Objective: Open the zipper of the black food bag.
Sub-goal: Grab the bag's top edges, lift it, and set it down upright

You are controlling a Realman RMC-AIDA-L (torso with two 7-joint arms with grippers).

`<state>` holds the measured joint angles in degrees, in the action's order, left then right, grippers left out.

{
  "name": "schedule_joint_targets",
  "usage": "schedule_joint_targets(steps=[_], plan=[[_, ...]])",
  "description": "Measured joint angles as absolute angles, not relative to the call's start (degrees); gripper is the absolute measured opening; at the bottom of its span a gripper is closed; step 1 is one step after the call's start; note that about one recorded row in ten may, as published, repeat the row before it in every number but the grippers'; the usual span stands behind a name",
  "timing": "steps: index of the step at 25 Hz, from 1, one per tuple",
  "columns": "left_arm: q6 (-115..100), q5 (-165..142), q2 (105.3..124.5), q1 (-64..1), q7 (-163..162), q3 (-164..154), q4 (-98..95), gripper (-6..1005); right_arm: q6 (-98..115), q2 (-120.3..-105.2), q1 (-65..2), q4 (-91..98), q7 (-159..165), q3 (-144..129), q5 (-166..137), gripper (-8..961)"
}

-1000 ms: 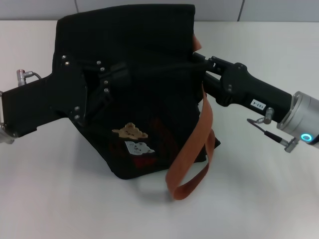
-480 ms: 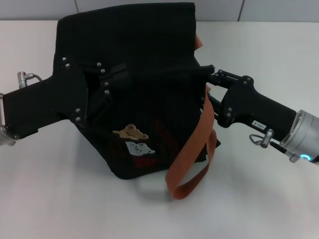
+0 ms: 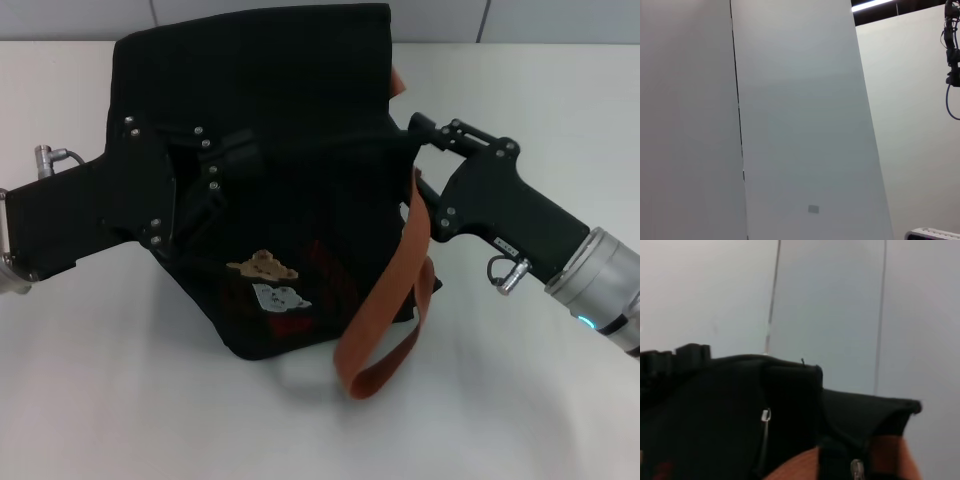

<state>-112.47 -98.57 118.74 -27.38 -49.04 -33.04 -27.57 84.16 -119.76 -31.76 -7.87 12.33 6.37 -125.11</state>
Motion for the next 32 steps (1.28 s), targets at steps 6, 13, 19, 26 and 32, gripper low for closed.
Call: schedule_joint_targets(steps=[6, 13, 19, 26, 32], plan=[[-112.5, -98.6, 118.76, -27.5, -49.0, -33.0, -27.6, 28, 84.1, -119.80, -31.1, -8.9, 9.1, 8.1, -125.1, 398], [-112.4, -98.8, 118.83, -27.9, -49.0, -33.0, -27.5, 28, 84.1, -119.80, -30.9, -9.0, 6.5, 8.2, -125.1, 391], [-112.4, -98.6, 118.83, -27.9, -49.1, -33.0, -27.5, 28, 84.1, -119.87, -28.4, -10.6, -5.4, 8.3, -125.1, 384], [-112.4, -98.5, 118.88, -28.0, -49.2, -33.1, -27.5, 28, 83.0, -119.88, -26.7, -14.6, -19.1, 8.7, -125.1, 377], [-112.4, -98.4, 118.91, -28.1, -49.1, -33.5, -26.7, 28, 80.7, -119.88, -27.2, -16.8, -22.4, 10.6, -125.1, 371]])
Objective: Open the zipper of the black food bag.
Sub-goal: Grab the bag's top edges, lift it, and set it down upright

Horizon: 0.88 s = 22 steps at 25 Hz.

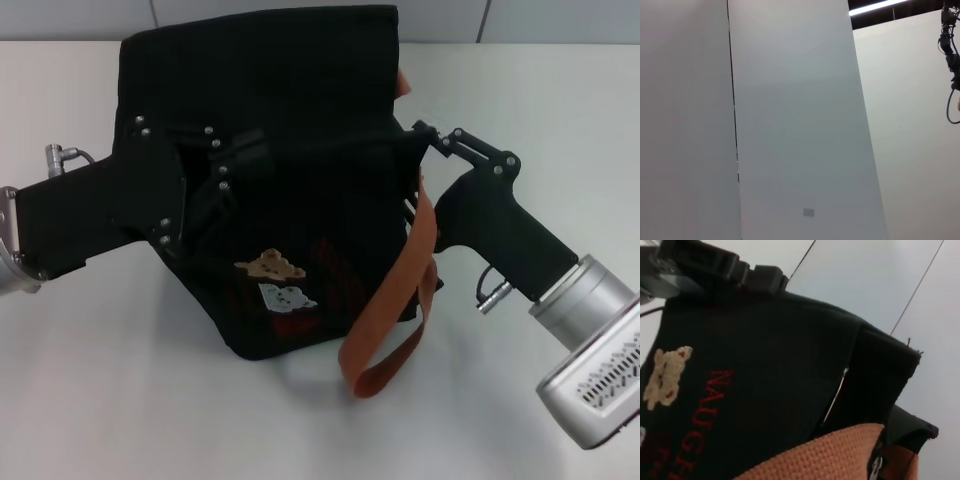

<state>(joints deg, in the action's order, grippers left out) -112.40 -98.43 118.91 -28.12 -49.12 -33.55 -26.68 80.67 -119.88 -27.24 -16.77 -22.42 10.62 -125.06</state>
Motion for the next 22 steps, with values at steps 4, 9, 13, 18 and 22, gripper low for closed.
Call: schedule_joint_targets(steps=[4, 9, 13, 18, 22], plan=[[-112.4, -98.4, 118.87, -28.1, -49.1, -33.6, -26.1, 28, 80.1, -119.88, -27.3, -17.8, -23.9, 11.9, -125.1, 367], [-112.5, -98.5, 118.85, -28.1, -49.1, -33.7, -26.1, 28, 80.3, -119.88, -27.3, -17.9, -24.2, 12.1, -125.1, 362], [-112.5, -98.7, 118.92, -28.1, -49.0, -33.7, -26.0, 29, 80.6, -119.88, -26.6, -18.6, -27.0, 12.9, -125.1, 358], [-112.5, -98.7, 118.92, -28.2, -49.0, -33.9, -25.7, 29, 80.6, -119.88, -26.8, -18.8, -27.7, 13.0, -125.2, 353], [-112.5, -98.8, 118.92, -28.2, -49.0, -34.1, -25.3, 29, 80.6, -119.88, -27.1, -18.8, -27.7, 13.0, -125.5, 349]])
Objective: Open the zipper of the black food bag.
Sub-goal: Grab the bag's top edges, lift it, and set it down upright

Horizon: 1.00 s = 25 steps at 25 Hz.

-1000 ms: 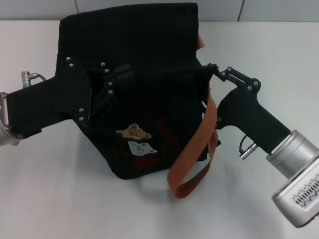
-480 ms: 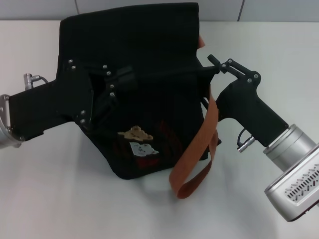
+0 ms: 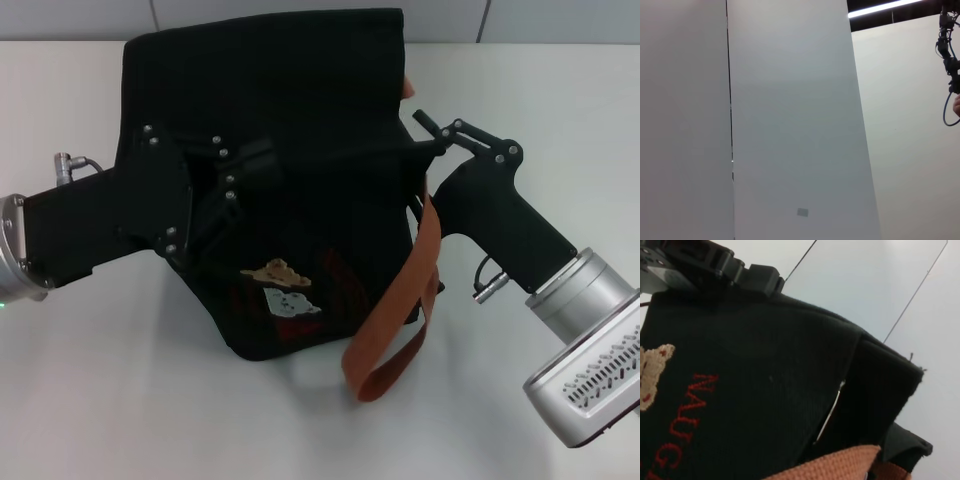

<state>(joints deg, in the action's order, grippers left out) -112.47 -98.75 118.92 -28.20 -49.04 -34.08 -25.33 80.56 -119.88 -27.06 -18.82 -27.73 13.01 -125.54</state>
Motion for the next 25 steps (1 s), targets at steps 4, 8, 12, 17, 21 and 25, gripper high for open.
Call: schedule_joint_targets(steps=[4, 8, 12, 17, 21, 25], plan=[[-112.4, -98.6, 118.92, -28.2, -49.0, -34.4, -25.3, 29, 80.1, -119.88, -27.8, -18.9, -27.8, 12.6, -125.6, 332], [-112.4, -98.6, 118.92, -28.2, -49.0, -34.4, -25.3, 29, 79.9, -119.88, -28.1, -18.9, -27.8, 12.5, -125.7, 312], [-112.4, -98.6, 118.91, -28.2, -49.0, -34.4, -25.3, 29, 79.7, -119.88, -28.5, -18.8, -27.8, 12.4, -125.8, 291], [-112.5, -98.6, 118.91, -28.2, -49.0, -34.4, -25.3, 29, 78.8, -119.88, -28.6, -18.8, -27.8, 12.3, -125.8, 135], [-112.5, -98.5, 118.91, -28.2, -49.0, -34.4, -25.3, 29, 78.7, -119.88, -28.7, -18.8, -27.8, 12.3, -125.8, 50], [-112.6, -98.5, 118.91, -28.2, -49.0, -34.4, -25.3, 29, 78.5, -119.88, -28.7, -18.8, -27.5, 12.3, -125.8, -1]])
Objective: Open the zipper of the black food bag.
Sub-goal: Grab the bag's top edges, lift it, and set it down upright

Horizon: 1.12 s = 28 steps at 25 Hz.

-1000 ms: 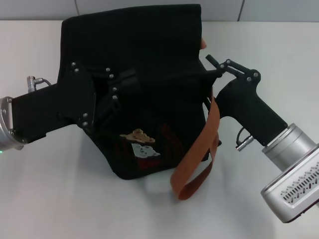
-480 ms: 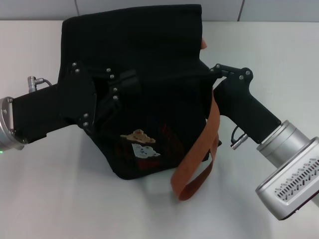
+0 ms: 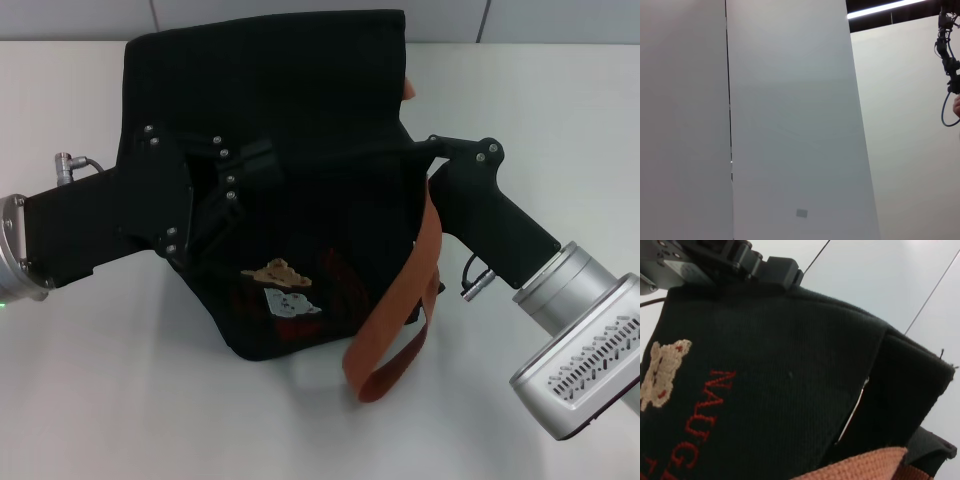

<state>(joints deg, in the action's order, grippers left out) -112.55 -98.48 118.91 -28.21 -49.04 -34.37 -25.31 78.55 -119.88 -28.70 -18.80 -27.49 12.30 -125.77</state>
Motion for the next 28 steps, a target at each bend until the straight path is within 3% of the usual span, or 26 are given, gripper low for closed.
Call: schedule_joint_targets(steps=[8, 28], plan=[[-112.5, -96.6, 118.83, -27.6, -49.0, -33.9, -24.8, 29, 77.3, -119.88, -28.7, -18.4, -27.3, 12.3, -125.8, 0], [-112.1, -90.8, 118.36, -17.9, -46.1, -26.0, -24.6, 27, 73.2, -119.88, -27.9, -14.1, -25.7, 12.9, -125.3, 1]])
